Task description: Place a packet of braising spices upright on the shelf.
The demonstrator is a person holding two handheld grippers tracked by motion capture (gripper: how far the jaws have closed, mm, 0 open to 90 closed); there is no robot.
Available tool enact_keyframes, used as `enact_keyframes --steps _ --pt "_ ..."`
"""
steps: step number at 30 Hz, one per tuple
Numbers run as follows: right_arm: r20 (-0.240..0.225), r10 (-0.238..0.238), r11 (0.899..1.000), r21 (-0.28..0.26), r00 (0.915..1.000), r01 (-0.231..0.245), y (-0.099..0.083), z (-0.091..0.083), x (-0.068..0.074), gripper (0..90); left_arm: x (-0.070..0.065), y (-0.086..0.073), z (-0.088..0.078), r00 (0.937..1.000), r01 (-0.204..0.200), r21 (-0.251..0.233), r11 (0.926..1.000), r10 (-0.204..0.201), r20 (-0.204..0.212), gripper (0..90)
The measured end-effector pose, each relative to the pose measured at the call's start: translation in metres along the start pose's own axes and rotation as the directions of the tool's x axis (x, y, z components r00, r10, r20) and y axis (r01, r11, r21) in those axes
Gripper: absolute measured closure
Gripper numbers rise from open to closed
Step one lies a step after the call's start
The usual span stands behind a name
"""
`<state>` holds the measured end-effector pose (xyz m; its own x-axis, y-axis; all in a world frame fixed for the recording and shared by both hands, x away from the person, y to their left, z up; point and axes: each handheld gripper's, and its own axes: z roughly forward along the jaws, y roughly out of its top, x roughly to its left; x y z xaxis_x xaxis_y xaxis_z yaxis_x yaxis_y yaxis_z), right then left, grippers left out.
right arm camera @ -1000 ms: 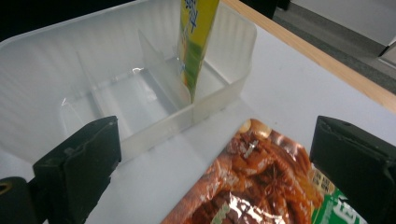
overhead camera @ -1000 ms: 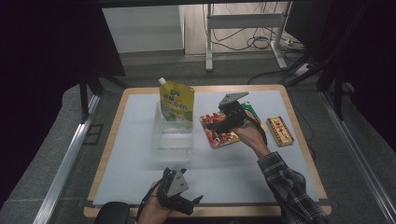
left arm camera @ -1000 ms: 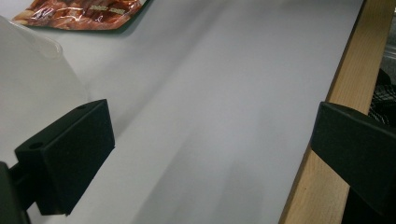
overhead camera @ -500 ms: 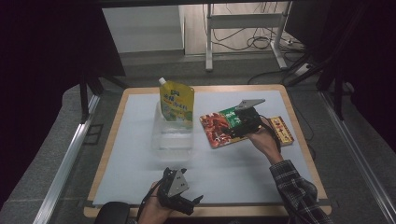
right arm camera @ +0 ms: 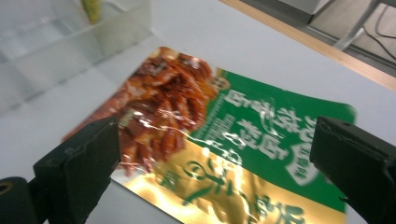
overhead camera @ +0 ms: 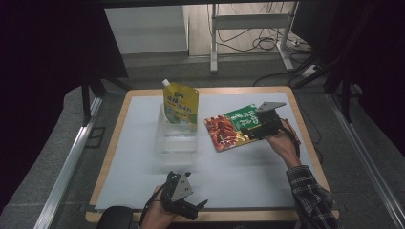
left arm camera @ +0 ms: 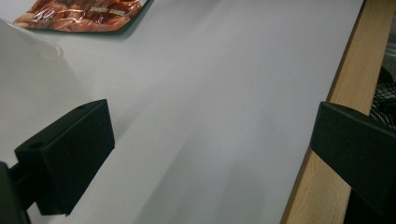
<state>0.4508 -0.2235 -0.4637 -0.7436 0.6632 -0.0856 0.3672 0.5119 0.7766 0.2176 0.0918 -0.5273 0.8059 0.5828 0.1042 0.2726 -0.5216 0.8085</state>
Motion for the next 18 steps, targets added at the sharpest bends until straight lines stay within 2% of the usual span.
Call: enact_keyframes --steps 7,12,18 --pt "0.045 0.049 0.999 0.018 0.9978 -0.049 -0.016 0.001 -0.016 2.0 0.0 0.0 0.0 1.0 -0.008 0.004 1.0 0.008 0.001 0.0" --pt "0.05 0.09 0.995 0.036 0.9947 -0.092 -0.028 0.004 -0.027 2.1 -0.001 0.0 0.001 0.9999 -0.014 0.005 0.9999 0.014 0.004 0.0" --pt "0.058 0.12 0.99 0.071 0.9912 -0.124 -0.04 0.012 -0.034 2.1 -0.001 0.001 0.001 0.9999 -0.017 0.005 0.9998 0.017 0.005 0.0"
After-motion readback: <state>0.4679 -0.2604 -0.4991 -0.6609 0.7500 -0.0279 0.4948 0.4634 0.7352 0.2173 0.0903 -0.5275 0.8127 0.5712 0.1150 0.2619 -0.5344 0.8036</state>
